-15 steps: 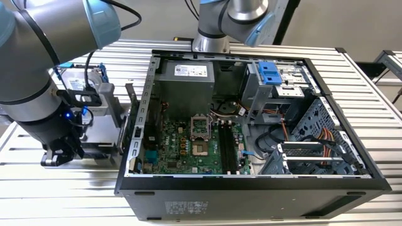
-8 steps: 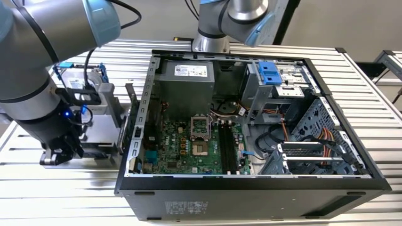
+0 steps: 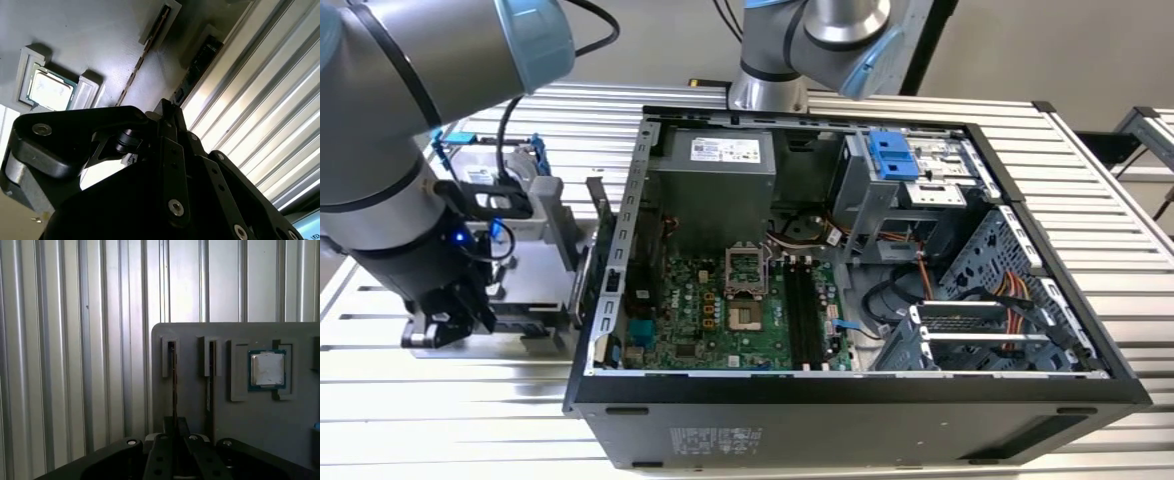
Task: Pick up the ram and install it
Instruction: 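Pick up the ram and move it above insertion slot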
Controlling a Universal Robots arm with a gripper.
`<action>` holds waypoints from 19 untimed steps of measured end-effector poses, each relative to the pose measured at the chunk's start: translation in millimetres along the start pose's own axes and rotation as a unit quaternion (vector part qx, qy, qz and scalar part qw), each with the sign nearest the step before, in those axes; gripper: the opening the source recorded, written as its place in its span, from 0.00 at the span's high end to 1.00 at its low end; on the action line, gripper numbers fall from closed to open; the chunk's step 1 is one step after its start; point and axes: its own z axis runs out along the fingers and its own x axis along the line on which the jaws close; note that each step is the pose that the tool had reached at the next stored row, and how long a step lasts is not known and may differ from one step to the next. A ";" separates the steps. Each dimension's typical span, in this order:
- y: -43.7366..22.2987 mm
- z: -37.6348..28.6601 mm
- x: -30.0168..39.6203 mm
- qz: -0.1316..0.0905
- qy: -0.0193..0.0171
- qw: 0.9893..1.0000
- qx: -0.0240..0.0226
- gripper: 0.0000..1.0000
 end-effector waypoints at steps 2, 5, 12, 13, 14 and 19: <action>0.0 -1.3 -0.1 0.000 0.000 1.000 0.000 1.00; 0.0 -3.1 -0.1 0.000 0.000 1.000 0.000 1.00; 0.1 -6.7 -0.3 0.000 0.000 1.000 0.000 1.00; 0.1 -7.2 -0.3 0.000 0.000 1.000 0.000 1.00; 0.1 -7.6 -0.3 0.000 0.000 1.000 0.000 1.00; 0.2 -9.3 -0.3 0.000 0.000 1.000 0.000 1.00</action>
